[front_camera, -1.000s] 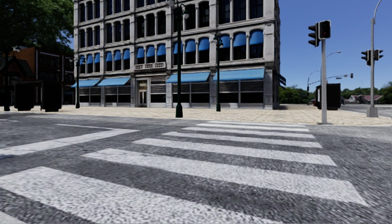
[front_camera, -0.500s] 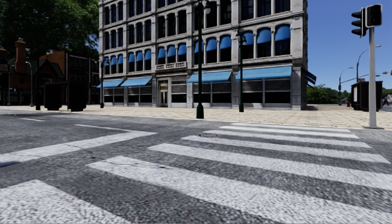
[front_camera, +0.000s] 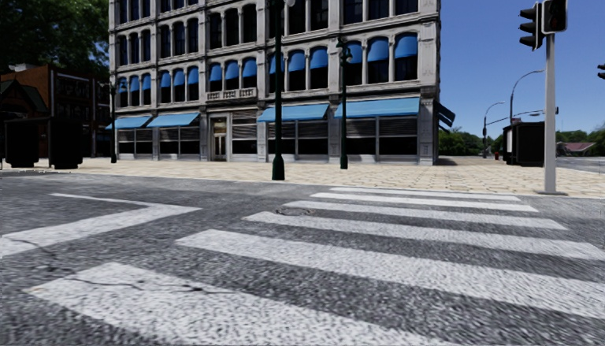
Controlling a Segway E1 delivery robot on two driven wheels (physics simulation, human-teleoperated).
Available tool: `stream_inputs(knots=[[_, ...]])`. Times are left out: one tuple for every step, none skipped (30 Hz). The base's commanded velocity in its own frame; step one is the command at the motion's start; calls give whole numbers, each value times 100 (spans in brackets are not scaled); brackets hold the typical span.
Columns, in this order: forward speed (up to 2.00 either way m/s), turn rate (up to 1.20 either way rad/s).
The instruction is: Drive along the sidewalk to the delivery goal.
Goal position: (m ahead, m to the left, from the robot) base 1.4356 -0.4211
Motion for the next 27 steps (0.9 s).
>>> stream_inputs(knots=[[114, -71], [113, -71], [113, -71], [111, -71], [108, -71], [107, -71], [106, -71], [106, -71], [106, -71], [106, -64], [106, -57], [106, -57], [106, -48], [106, -41], [106, -28], [106, -20], [106, -18], [106, -18], [106, -18], [106, -17], [106, -17], [105, -19], [105, -19], [104, -20], [103, -23], [102, -28], [102, -28]])
